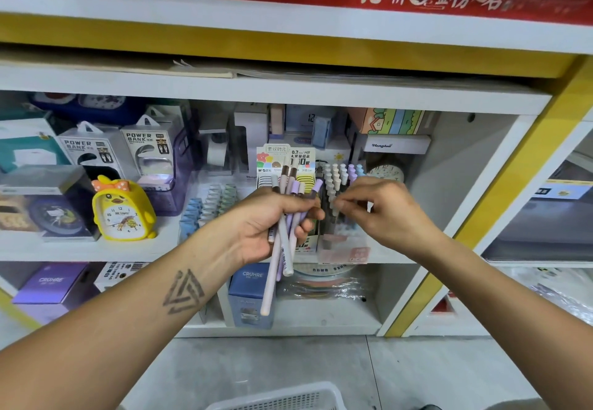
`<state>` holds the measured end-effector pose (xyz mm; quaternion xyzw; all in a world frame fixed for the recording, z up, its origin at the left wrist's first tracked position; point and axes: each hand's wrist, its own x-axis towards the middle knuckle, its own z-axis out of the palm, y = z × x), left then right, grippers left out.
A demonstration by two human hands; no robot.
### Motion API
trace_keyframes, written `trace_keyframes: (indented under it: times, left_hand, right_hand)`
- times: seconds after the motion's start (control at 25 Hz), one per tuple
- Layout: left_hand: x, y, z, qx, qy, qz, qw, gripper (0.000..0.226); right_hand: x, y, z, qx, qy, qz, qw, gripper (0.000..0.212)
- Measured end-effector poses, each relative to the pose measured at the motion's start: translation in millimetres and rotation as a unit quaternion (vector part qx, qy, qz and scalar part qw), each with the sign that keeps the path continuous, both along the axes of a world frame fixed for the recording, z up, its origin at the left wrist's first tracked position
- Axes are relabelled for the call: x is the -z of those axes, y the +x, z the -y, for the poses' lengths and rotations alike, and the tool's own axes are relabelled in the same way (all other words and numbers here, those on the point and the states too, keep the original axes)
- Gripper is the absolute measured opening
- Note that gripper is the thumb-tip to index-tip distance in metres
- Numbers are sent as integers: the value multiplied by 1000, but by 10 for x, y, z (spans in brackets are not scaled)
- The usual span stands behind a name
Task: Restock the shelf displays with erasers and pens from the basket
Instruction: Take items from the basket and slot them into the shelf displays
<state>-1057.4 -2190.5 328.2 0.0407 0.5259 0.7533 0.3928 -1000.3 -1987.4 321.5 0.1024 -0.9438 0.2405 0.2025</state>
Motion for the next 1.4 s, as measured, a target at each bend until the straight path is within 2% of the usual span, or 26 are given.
trace_keyframes:
  times: [0.08, 0.16, 0.28, 0.4, 0.44, 0.48, 0.56, 0.6, 0.72, 0.8, 0.88, 1.04, 1.24, 1.32, 1.4]
  left_hand:
    - [-17, 33, -6, 25, 12, -8, 1000, 20]
    - [-22, 67, -31, 47, 17, -13, 999, 24]
    - [-27, 94, -77, 61, 31, -2, 998, 18]
    - [-21, 76, -72, 60, 57, 29, 996, 24]
    - [-28, 68, -61, 58, 59, 33, 996, 21]
    - [-37, 60, -52, 51, 50, 31, 997, 15]
    - [-30, 39, -41, 27, 1, 13, 1000, 3]
    - [-15, 35, -42, 18, -19, 8, 1000, 8]
    - [0, 37, -78, 13, -21, 25, 999, 14]
    - [-9, 45, -102, 20, -17, 39, 999, 8]
    - [-18, 55, -117, 32, -14, 46, 998, 12]
    - [2, 49, -104, 25, -4, 50, 998, 22]
    - [-1, 62, -71, 45, 12, 51, 998, 20]
    - [-1, 69, -62, 62, 23, 50, 997, 14]
    - [3, 74, -54, 82, 35, 43, 995, 9]
  right_hand:
    - [-68, -15, 37, 38, -153, 39, 987, 13]
    - [-111, -32, 86, 47, -298, 111, 947, 15]
    - [-126, -59, 143, 15, -421, 166, 892, 13]
    - [-203, -70, 45, 12, -537, 137, 832, 8]
    - [-241, -75, -31, 28, -565, 99, 818, 8]
    - [-278, -76, -113, 53, -567, 56, 820, 8]
    - [-312, -76, -239, 106, -499, -11, 860, 8]
    - [-302, -74, -270, 117, -448, -27, 886, 9]
    - [-181, -63, -263, 109, -276, -23, 955, 14]
    - [-80, -61, -237, 94, -167, -14, 981, 12]
    - [-9, -66, -229, 81, -113, -14, 990, 15]
    - [56, -81, -241, 73, -73, -11, 995, 21]
    - [81, -118, -274, 58, -64, -14, 996, 21]
    - [81, -147, -275, 66, -3, -16, 998, 7]
    - [71, -161, -255, 73, 94, -18, 993, 12]
